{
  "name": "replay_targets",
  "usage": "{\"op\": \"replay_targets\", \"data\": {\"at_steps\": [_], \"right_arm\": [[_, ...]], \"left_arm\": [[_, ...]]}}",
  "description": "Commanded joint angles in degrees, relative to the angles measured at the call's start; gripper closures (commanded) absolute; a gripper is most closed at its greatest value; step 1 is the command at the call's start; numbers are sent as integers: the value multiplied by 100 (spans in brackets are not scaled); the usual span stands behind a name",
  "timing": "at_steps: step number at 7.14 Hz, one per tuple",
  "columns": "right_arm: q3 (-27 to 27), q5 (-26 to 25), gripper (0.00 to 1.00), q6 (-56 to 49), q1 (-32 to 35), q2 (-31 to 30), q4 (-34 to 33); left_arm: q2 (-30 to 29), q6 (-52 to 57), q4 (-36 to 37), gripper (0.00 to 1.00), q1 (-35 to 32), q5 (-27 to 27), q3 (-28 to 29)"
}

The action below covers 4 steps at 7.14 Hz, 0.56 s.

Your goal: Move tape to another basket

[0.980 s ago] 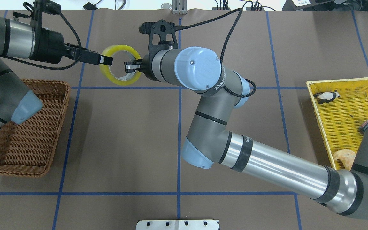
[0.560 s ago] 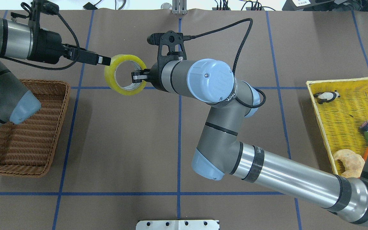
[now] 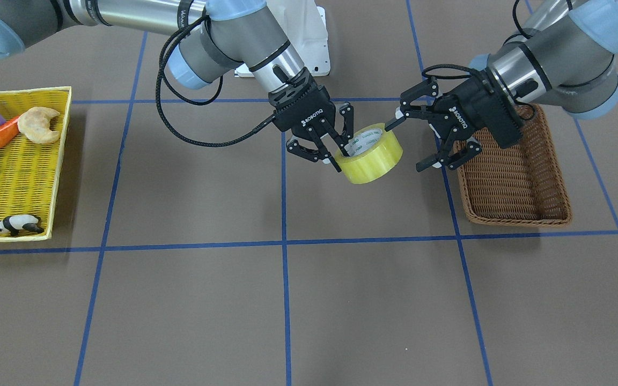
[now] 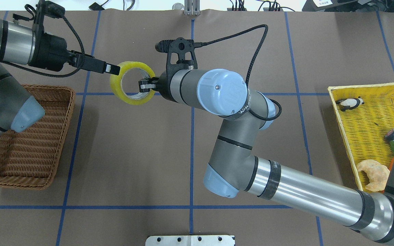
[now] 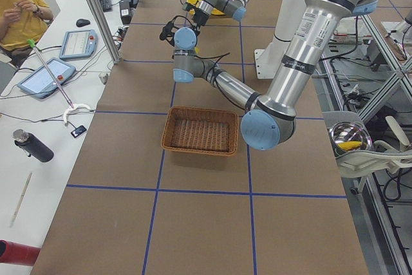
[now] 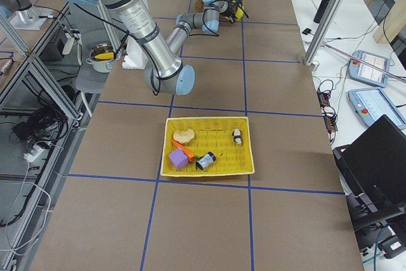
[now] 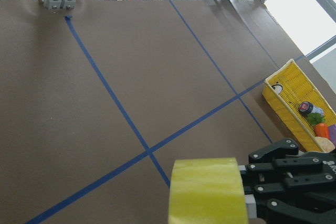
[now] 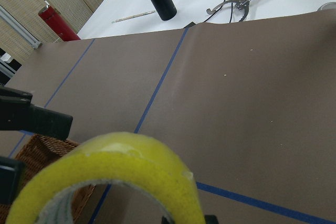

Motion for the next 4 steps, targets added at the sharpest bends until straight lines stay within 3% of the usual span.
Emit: {"op": "replay_targets", "data": {"at_steps": [1, 4], "right_arm": [[28, -27, 100, 8, -7, 29, 6], [37, -36, 100, 0, -7, 73, 6]], "left_arm": [[3, -46, -11, 2, 16, -33, 27], [12, -64, -11, 2, 42, -33, 45]]}}
